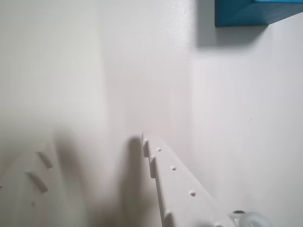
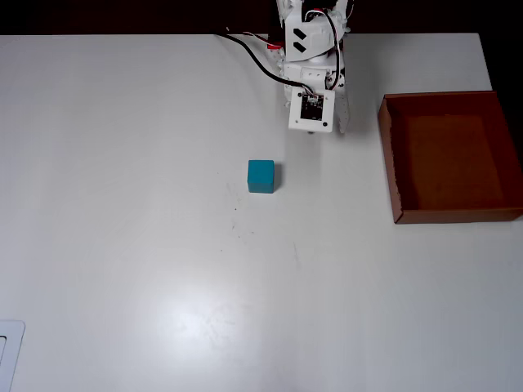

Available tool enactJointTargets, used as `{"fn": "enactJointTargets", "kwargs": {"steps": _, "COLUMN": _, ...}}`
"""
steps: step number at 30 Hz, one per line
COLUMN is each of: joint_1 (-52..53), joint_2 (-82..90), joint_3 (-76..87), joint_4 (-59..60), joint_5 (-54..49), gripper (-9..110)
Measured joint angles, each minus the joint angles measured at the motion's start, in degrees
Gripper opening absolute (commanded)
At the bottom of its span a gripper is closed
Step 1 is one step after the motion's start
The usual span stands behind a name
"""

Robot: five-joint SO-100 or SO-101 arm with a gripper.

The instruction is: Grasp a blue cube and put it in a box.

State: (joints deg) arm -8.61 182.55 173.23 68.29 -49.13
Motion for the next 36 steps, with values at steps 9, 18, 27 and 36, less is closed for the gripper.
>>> {"fn": "enactJointTargets", "kwargs": {"steps": 9, "joint_1": -0.6, "joint_2": 0.0, "joint_3": 0.0, "joint_4": 0.4, "joint_5": 0.0, "gripper": 25}}
{"fn": "enactJointTargets", "kwargs": {"steps": 18, "joint_1": -0.6, "joint_2": 0.0, "joint_3": 0.0, "joint_4": 0.5, "joint_5": 0.0, "gripper": 25}}
{"fn": "enactJointTargets", "kwargs": {"steps": 27, "joint_1": -1.2, "joint_2": 0.0, "joint_3": 0.0, "joint_4": 0.5, "joint_5": 0.0, "gripper": 26}}
{"fn": "enactJointTargets", "kwargs": {"steps": 36, "joint_1": -1.2, "joint_2": 0.0, "joint_3": -0.6, "joint_4": -1.1, "joint_5": 0.0, "gripper": 29}}
